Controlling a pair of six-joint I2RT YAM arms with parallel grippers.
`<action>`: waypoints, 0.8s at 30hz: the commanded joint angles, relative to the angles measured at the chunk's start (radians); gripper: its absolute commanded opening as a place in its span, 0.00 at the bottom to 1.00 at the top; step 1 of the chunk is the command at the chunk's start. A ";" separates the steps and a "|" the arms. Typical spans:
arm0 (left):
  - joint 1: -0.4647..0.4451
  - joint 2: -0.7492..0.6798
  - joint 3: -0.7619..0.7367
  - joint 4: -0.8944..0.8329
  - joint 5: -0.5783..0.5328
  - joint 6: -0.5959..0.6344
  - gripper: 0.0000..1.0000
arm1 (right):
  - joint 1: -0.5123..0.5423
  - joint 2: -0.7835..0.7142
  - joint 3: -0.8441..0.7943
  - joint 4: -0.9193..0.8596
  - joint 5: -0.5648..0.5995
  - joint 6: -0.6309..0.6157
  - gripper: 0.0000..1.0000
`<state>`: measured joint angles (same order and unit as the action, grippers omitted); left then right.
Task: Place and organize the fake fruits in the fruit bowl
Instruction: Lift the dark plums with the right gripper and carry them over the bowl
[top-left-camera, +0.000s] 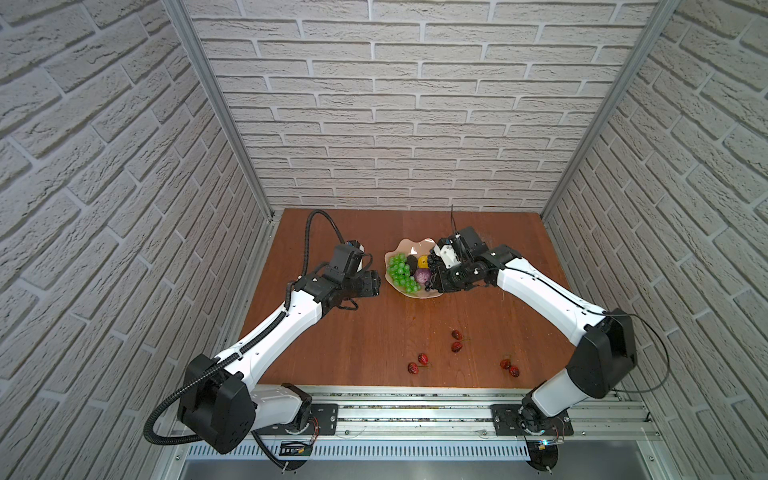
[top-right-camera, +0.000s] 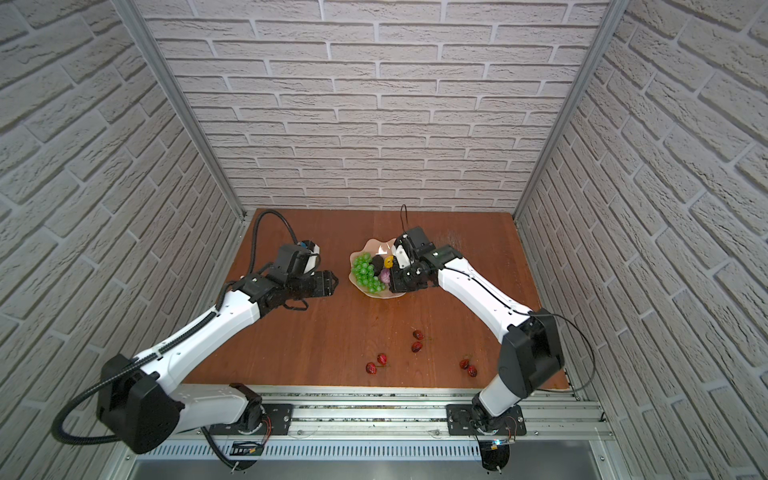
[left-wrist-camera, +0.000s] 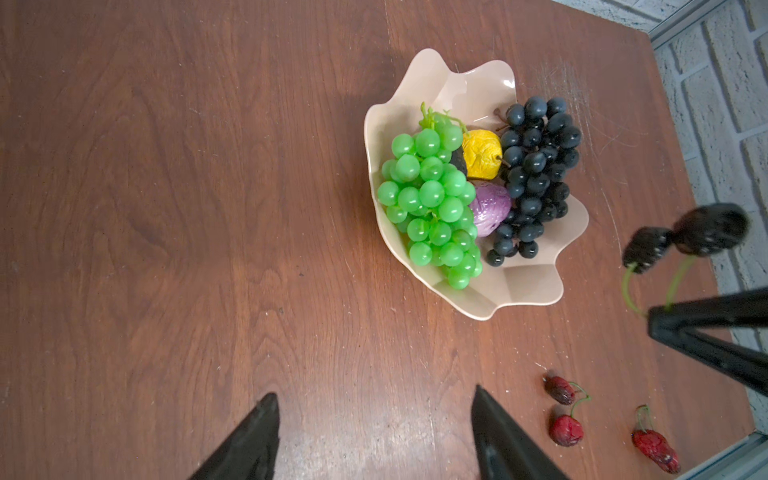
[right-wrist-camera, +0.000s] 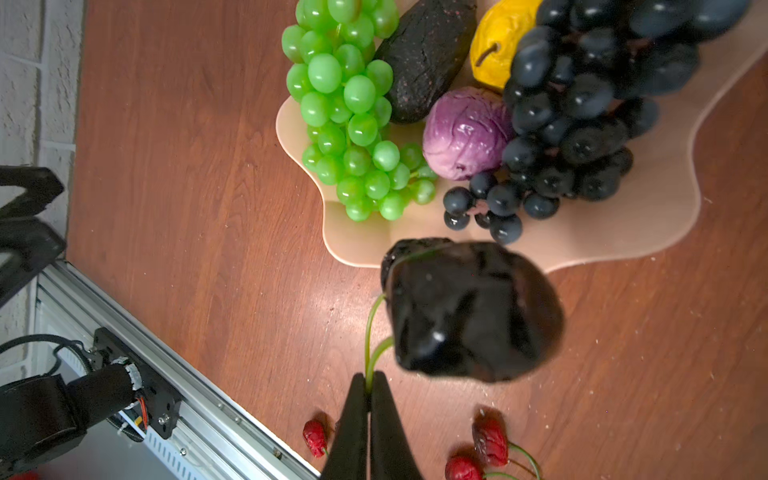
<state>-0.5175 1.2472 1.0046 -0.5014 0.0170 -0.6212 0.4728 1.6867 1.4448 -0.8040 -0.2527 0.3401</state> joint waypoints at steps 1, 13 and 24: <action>0.001 -0.025 -0.019 0.006 -0.024 -0.004 0.73 | -0.010 0.069 0.065 -0.022 -0.027 -0.064 0.05; 0.010 -0.019 -0.027 0.013 -0.024 0.005 0.73 | -0.019 0.239 0.108 -0.052 -0.057 -0.100 0.05; 0.014 0.001 -0.019 0.019 -0.020 0.003 0.73 | -0.019 0.283 0.124 -0.043 -0.093 -0.098 0.06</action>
<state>-0.5106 1.2427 0.9855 -0.5014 0.0051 -0.6220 0.4580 1.9553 1.5417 -0.8429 -0.3195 0.2531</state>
